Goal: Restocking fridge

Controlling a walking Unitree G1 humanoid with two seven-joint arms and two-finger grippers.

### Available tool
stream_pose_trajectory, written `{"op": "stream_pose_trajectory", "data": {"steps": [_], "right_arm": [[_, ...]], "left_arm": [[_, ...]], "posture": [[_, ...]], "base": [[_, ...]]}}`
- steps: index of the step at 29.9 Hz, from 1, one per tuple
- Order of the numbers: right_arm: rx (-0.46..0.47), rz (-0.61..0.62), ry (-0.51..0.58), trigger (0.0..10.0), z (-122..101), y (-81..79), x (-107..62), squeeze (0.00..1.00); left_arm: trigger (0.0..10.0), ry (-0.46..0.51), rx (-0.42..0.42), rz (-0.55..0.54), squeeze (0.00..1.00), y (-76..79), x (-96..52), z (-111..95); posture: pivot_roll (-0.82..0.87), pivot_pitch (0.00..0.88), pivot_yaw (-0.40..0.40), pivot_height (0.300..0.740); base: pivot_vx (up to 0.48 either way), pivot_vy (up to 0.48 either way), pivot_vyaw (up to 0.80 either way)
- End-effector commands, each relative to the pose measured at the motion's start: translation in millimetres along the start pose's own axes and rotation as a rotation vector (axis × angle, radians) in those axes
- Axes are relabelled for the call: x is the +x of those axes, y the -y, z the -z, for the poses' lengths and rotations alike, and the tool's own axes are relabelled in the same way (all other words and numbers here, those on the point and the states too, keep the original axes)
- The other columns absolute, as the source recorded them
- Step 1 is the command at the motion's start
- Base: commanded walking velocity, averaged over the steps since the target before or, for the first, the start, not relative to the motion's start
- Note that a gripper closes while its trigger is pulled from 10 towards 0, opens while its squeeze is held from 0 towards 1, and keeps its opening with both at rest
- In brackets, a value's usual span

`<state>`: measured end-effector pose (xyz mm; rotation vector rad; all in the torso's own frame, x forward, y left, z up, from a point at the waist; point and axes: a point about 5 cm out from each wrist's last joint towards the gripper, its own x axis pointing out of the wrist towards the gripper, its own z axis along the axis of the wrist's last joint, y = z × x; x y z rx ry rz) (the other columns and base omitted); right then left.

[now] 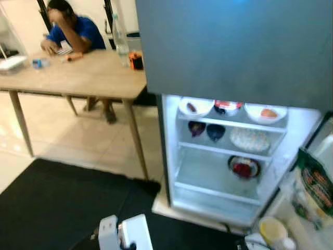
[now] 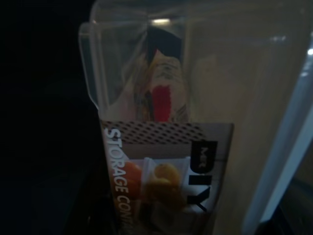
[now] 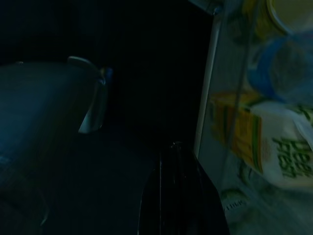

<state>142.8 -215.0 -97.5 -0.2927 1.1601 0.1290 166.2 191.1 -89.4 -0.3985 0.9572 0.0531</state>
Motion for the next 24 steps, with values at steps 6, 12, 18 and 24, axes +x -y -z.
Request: {"op": "stream_pose_trajectory", "data": {"steps": [6, 12, 18, 24], "right_arm": [[-0.001, -0.009, 0.001, 10.0, -0.7, -4.0, 0.5, 0.00], [-0.005, -0.009, 0.001, 10.0, -0.8, -4.0, 0.5, 0.00], [-0.009, -0.010, 0.000, 10.0, -0.4, -4.3, 0.5, 0.00], [-0.013, -0.013, -0.001, 10.0, 0.0, -5.6, 0.6, 0.00]], "left_arm": [[10.0, 0.011, 0.001, -0.008, 0.00, -1.8, -0.3, -2.9], [10.0, 0.012, -0.005, 0.000, 0.00, -1.2, -0.1, -3.2], [10.0, 0.018, -0.012, 0.018, 0.00, -0.4, 0.0, -4.9], [10.0, 0.021, -0.002, 0.030, 0.00, 0.5, 0.2, -6.0]], "posture": [[-0.07, 0.000, 0.011, 0.740], [-0.07, 0.000, 0.011, 0.740], [-0.07, 0.000, 0.010, 0.740], [-0.07, 0.000, 0.011, 0.740]], "base": [[0.000, 0.000, 0.00], [0.000, 0.000, 0.00], [0.000, 0.000, 0.00], [0.257, 0.000, 0.00]]}}
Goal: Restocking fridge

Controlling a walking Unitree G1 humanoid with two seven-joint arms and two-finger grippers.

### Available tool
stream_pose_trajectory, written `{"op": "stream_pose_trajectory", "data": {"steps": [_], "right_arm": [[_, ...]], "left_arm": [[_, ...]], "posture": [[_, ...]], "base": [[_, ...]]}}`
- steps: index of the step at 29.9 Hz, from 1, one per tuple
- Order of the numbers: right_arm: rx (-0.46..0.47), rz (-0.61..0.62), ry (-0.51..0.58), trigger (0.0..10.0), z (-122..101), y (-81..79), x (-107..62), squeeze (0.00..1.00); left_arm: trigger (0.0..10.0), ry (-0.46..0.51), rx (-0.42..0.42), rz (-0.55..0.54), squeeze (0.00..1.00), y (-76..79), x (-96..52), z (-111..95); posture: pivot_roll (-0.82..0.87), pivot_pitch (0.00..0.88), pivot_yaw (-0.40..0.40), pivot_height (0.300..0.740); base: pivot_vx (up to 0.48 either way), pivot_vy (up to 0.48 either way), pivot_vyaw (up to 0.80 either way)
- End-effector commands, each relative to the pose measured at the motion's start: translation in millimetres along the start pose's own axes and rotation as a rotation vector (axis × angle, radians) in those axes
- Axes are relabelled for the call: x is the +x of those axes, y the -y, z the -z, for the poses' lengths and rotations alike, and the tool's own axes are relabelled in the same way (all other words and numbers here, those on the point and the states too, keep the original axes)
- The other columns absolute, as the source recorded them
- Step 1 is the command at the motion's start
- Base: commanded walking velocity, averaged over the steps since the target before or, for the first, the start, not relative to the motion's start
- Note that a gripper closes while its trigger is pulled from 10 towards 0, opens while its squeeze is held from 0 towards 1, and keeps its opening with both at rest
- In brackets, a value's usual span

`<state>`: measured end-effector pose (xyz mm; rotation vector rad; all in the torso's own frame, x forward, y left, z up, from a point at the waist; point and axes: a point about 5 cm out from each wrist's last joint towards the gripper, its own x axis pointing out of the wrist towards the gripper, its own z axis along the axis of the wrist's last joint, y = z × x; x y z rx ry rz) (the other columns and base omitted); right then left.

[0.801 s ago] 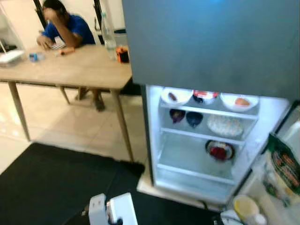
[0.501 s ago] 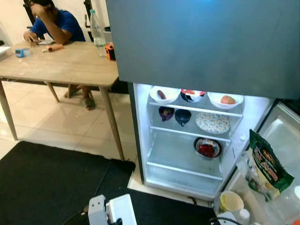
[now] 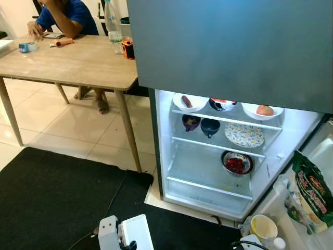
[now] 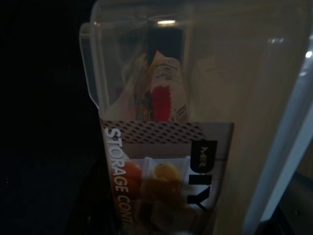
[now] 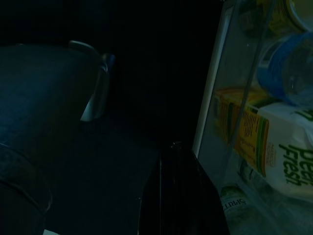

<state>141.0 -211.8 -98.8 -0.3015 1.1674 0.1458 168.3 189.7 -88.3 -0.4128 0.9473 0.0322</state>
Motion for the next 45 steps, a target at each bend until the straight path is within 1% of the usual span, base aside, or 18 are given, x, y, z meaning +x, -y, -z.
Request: {"op": "stream_pose_trajectory", "data": {"steps": [1, 6, 22, 25, 29, 33, 45], "right_arm": [[0.003, -0.003, 0.005, 10.0, -1, -1.8, 0.3, 0.00], [0.001, -0.008, 0.007, 10.0, -2, -4.4, 0.6, 0.00], [0.013, -0.008, 0.012, 10.0, -3, -5.3, 0.7, 0.00], [0.023, -0.010, 0.004, 10.0, -2, -5.8, 0.8, 0.00], [0.022, -0.015, -0.002, 10.0, -1, -6.4, 0.8, 0.00], [0.023, -0.016, -0.004, 10.0, 2, -6.1, 0.4, 0.00], [0.022, -0.012, -0.017, 10.0, 12, 0.6, -1.6, 0.00]], "left_arm": [[10.0, 0.016, 0.001, 0.005, 0.00, -1.6, -0.3, -4], [10.0, 0.016, 0.002, 0.007, 0.00, -1.8, -0.5, -4], [10.0, 0.011, 0.002, 0.015, 0.00, -0.7, -0.5, -2], [10.0, 0.010, 0.003, 0.011, 0.00, -0.7, -0.4, -2], [10.0, 0.009, -0.002, -0.001, 0.00, -1.1, -0.4, -1], [10.0, -0.004, 0.014, 0.002, 0.00, -1.0, -0.6, 1], [10.0, -0.016, 0.017, 0.022, 0.00, 1.3, -0.4, 4]], "posture": [[-0.07, 0.000, 0.011, 0.740], [-0.07, 0.000, 0.010, 0.740], [-0.07, 0.000, 0.010, 0.740], [-0.07, 0.000, 0.010, 0.740], [-0.07, 0.000, 0.010, 0.740], [-0.07, 0.000, 0.011, 0.740], [-0.07, 0.000, 0.009, 0.740]], "base": [[0.341, 0.000, 0.00], [0.346, 0.000, 0.00], [0.364, 0.000, 0.00], [0.346, 0.000, -0.76], [0.000, 0.000, -0.80], [0.000, 0.000, -0.80], [0.000, 0.000, -0.79]]}}
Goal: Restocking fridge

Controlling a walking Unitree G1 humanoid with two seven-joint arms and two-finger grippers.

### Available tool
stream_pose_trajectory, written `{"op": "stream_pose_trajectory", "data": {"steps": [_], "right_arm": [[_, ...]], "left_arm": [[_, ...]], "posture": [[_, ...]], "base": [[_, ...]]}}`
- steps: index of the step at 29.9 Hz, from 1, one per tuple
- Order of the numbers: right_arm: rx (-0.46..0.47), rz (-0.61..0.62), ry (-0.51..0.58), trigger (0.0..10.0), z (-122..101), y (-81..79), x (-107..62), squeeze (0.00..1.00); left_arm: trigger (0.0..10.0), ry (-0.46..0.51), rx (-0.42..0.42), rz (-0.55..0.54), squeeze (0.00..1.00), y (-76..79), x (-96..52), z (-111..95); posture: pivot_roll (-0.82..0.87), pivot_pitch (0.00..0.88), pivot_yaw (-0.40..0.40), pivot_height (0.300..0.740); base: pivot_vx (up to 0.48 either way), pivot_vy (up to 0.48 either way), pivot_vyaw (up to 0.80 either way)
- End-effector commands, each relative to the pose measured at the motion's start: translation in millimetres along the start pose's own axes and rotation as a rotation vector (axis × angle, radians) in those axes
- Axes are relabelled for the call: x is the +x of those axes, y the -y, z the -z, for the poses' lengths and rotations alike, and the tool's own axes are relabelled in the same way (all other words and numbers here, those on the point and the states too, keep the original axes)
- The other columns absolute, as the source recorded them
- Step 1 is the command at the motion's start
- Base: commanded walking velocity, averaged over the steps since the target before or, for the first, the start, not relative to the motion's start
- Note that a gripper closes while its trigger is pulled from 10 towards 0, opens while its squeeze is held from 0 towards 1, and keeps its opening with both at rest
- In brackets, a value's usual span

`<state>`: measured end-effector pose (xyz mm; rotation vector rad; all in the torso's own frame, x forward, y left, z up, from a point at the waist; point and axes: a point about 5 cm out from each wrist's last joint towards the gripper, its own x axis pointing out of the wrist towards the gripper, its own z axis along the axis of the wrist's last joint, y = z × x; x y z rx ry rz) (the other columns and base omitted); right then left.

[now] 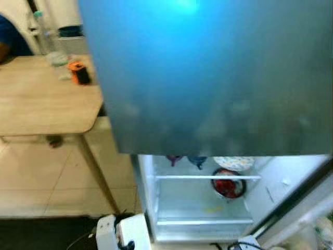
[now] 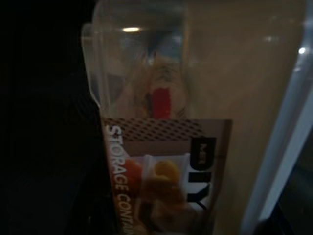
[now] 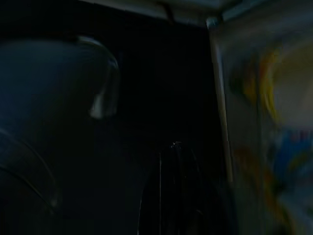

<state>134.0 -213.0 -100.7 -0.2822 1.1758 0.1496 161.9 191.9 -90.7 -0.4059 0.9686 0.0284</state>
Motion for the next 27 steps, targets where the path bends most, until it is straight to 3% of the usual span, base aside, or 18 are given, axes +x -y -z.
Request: {"op": "stream_pose_trajectory", "data": {"steps": [1, 12, 20, 27], "right_arm": [[0.009, 0.003, -0.013, 10.0, 5.5, 2.4, -0.9, 0.00], [0.019, 0.006, 0.000, 10.0, 3.5, 2.9, -0.9, 0.00], [0.016, 0.003, 0.002, 10.0, 2.8, 2.3, -0.7, 0.00], [0.014, -0.003, 0.008, 10.0, 0.4, -0.7, -0.1, 0.00]], "left_arm": [[10.0, 0.003, 0.013, 0.030, 0.00, 5.9, 1.9, -1.4], [10.0, -0.015, 0.027, 0.070, 0.00, 9.9, 2.4, 1.3], [10.0, -0.023, 0.044, 0.057, 0.00, 7.7, 1.6, 2.5], [10.0, -0.022, 0.030, 0.046, 0.00, 4.9, 0.9, 2.1]], "posture": [[-0.07, 0.000, 0.009, 0.740], [-0.07, 0.000, 0.008, 0.740], [-0.07, 0.000, 0.009, 0.740], [-0.07, 0.000, 0.011, 0.740]], "base": [[0.000, 0.000, 0.00], [0.000, 0.000, 0.00], [0.000, -0.445, 0.00], [0.000, 0.000, 0.00]]}}
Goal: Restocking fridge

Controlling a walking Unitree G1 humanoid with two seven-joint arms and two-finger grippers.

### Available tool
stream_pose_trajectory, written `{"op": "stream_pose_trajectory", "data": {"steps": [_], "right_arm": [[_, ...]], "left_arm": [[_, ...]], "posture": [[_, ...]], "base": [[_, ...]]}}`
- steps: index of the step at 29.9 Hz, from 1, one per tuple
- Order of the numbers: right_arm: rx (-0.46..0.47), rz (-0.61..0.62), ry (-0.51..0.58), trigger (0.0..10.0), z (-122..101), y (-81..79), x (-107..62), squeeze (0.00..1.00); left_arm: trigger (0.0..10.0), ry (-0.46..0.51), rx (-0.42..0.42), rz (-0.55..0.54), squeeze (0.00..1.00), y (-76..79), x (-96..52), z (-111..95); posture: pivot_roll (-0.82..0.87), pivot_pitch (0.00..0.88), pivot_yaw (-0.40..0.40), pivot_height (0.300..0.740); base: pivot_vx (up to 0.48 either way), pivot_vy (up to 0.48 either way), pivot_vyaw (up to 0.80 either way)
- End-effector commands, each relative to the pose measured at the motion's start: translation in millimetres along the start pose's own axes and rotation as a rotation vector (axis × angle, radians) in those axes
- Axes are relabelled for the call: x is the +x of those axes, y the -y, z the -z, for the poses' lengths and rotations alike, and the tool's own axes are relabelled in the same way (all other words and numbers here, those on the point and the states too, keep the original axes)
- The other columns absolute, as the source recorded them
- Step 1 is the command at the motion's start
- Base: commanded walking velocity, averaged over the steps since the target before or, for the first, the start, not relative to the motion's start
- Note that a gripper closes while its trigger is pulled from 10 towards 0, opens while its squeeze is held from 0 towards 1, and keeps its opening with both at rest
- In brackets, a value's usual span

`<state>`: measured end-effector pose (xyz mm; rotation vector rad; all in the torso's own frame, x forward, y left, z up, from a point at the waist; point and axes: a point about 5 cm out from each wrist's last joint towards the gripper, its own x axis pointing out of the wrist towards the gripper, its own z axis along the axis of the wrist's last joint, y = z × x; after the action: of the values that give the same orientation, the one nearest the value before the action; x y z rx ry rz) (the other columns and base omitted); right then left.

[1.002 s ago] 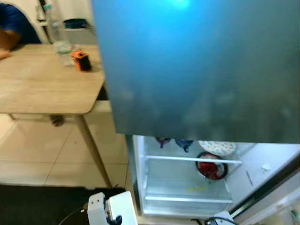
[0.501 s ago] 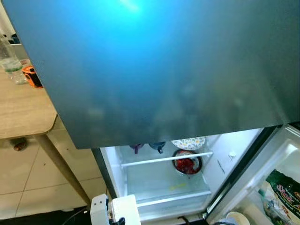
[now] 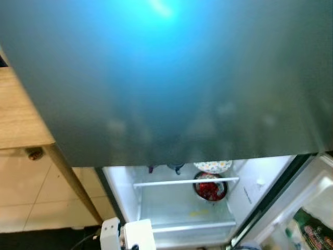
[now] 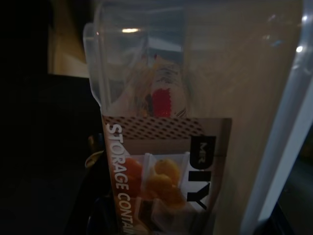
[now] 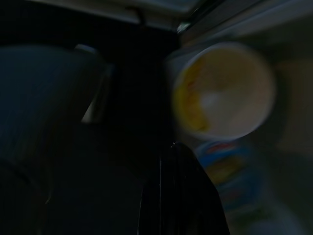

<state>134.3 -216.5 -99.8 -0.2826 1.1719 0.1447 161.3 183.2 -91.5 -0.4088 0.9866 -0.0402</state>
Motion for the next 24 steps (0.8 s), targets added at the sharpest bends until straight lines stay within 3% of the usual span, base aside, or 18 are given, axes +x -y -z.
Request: {"op": "stream_pose_trajectory", "data": {"steps": [1, 13, 15, 18, 24], "right_arm": [[0.012, -0.011, 0.008, 10.0, 0, -5.0, 0.5, 0.00], [0.020, -0.033, 0.016, 10.0, 10, 0.8, -2.2, 0.00], [0.036, -0.059, 0.047, 10.0, 5, -0.6, -2.1, 0.00], [0.062, -0.161, 0.138, 10.0, -19, -11.0, -0.1, 0.00], [0.069, -0.193, 0.201, 10.0, -46, -18.2, 1.2, 0.00]], "left_arm": [[10.0, 0.006, 0.004, -0.009, 0.00, -3.2, -1.2, -1], [10.0, -0.001, -0.002, -0.004, 0.00, -1.9, -1.0, 2], [10.0, 0.002, 0.007, 0.011, 0.00, -0.6, -0.8, 1], [10.0, 0.031, 0.085, 0.079, 0.00, 7.9, 2.1, -9], [10.0, 0.095, 0.118, 0.105, 0.00, 16.0, 5.8, -32]], "posture": [[-0.07, 0.000, 0.011, 0.740], [-0.07, 0.000, 0.011, 0.740], [-0.07, 0.000, 0.012, 0.740], [-0.07, 0.000, 0.012, 0.740], [-0.07, 0.000, 0.016, 0.740]], "base": [[0.000, 0.000, 0.00], [0.000, 0.000, 0.00], [0.000, 0.000, 0.00], [0.000, 0.000, 0.00], [0.000, 0.000, 0.00]]}}
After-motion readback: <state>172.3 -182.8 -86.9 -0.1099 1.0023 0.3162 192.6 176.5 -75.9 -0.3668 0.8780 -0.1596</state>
